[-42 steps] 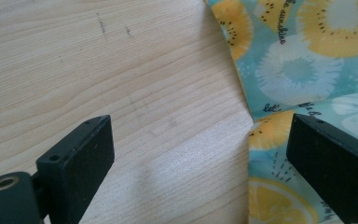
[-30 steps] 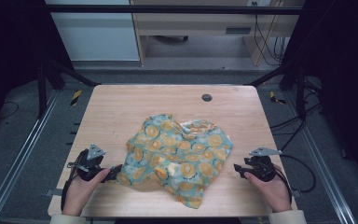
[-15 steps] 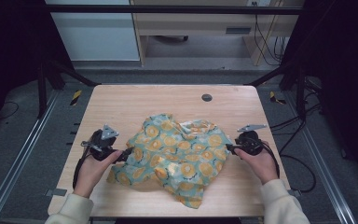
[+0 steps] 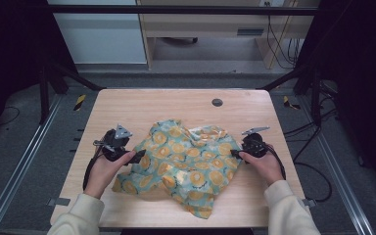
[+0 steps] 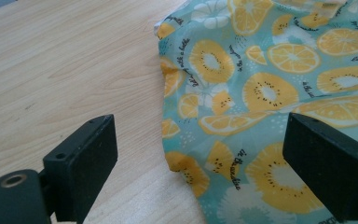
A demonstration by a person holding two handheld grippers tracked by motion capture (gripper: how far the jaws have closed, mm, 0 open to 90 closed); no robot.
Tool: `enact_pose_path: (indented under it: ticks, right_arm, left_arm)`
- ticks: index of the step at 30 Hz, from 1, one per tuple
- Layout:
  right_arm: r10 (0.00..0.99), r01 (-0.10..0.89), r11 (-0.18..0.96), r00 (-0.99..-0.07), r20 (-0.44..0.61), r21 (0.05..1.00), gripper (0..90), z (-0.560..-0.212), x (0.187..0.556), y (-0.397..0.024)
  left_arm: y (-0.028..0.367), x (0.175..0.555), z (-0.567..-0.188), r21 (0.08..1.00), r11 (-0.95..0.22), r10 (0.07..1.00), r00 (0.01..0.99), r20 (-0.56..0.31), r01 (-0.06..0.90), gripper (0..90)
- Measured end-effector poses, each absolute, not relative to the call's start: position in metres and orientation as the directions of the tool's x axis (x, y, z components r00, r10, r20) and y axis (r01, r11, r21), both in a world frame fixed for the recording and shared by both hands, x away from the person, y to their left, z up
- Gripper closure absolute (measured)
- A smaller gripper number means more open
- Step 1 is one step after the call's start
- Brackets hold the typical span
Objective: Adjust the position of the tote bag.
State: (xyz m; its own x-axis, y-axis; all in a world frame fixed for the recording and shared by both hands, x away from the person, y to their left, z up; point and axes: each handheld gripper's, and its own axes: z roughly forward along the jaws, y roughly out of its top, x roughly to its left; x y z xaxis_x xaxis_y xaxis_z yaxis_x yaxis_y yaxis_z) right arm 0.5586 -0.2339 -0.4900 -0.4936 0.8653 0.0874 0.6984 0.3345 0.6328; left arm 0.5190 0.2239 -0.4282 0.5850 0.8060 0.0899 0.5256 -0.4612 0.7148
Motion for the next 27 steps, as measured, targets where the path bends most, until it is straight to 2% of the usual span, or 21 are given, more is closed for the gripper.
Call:
enact_pose_path:
  ticks: [1, 2, 3, 5, 6, 8, 9, 10, 12, 13, 17, 26, 27]
  right_arm:
    - [0.865, 0.694, 0.344, -0.496, 0.073, 0.633, 46.2, -0.490, 0.559, -0.232]
    - [0.865, 0.694, 0.344, -0.496, 0.073, 0.633, 46.2, -0.490, 0.559, -0.232]
    - [0.861, 0.688, 0.351, -0.504, 0.069, 0.635, 55.2, -0.489, 0.558, -0.230]
    - [0.857, 0.682, 0.361, -0.511, 0.062, 0.636, 58.5, -0.489, 0.558, -0.230]
    - [0.846, 0.670, 0.384, -0.531, 0.048, 0.635, 65.9, -0.487, 0.557, -0.228]
    - [0.836, 0.658, 0.404, -0.547, 0.035, 0.636, 72.2, -0.485, 0.555, -0.226]
    - [0.836, 0.658, 0.404, -0.547, 0.035, 0.636, 72.2, -0.485, 0.555, -0.226]
    - [0.819, 0.638, 0.435, -0.574, 0.015, 0.636, 81.3, -0.484, 0.554, -0.224]
    - [0.813, 0.630, 0.443, -0.582, 0.010, 0.638, 84.1, -0.484, 0.553, -0.223]
    - [0.799, 0.618, 0.472, -0.601, -0.008, 0.629, 88.5, -0.482, 0.550, -0.220]
    - [0.789, 0.597, 0.485, -0.614, -0.025, 0.639, 89.7, -0.477, 0.545, -0.217]
    - [0.755, 0.543, 0.513, -0.655, -0.047, 0.665, 89.9, -0.464, 0.533, -0.215]
    - [0.750, 0.534, 0.520, -0.660, -0.057, 0.666, 89.9, -0.462, 0.532, -0.215]
  left_arm:
    - [0.224, 0.519, -0.428, 0.714, -0.462, 0.806, 0.585, 0.090, 0.526, 10.1]
    - [0.224, 0.520, -0.428, 0.716, -0.459, 0.808, 0.583, 0.090, 0.526, 10.1]
    - [0.224, 0.520, -0.427, 0.715, -0.460, 0.808, 0.583, 0.090, 0.527, 10.1]
    - [0.225, 0.521, -0.427, 0.717, -0.456, 0.809, 0.582, 0.086, 0.528, 10.1]
    - [0.225, 0.522, -0.427, 0.716, -0.454, 0.810, 0.580, 0.084, 0.530, 10.2]
    - [0.225, 0.523, -0.427, 0.713, -0.455, 0.811, 0.579, 0.083, 0.534, 10.2]
    - [0.225, 0.523, -0.427, 0.713, -0.455, 0.811, 0.579, 0.083, 0.534, 10.2]
    - [0.226, 0.524, -0.427, 0.710, -0.459, 0.810, 0.580, 0.087, 0.534, 10.2]
    - [0.226, 0.525, -0.426, 0.711, -0.458, 0.810, 0.581, 0.085, 0.534, 10.4]
    - [0.226, 0.526, -0.425, 0.710, -0.461, 0.809, 0.580, 0.090, 0.532, 10.6]
    - [0.224, 0.536, -0.427, 0.699, -0.470, 0.806, 0.585, 0.092, 0.539, 11.5]
    - [0.211, 0.576, -0.437, 0.687, -0.458, 0.800, 0.598, 0.042, 0.564, 18.5]
    - [0.210, 0.579, -0.438, 0.677, -0.462, 0.797, 0.602, 0.035, 0.573, 21.3]
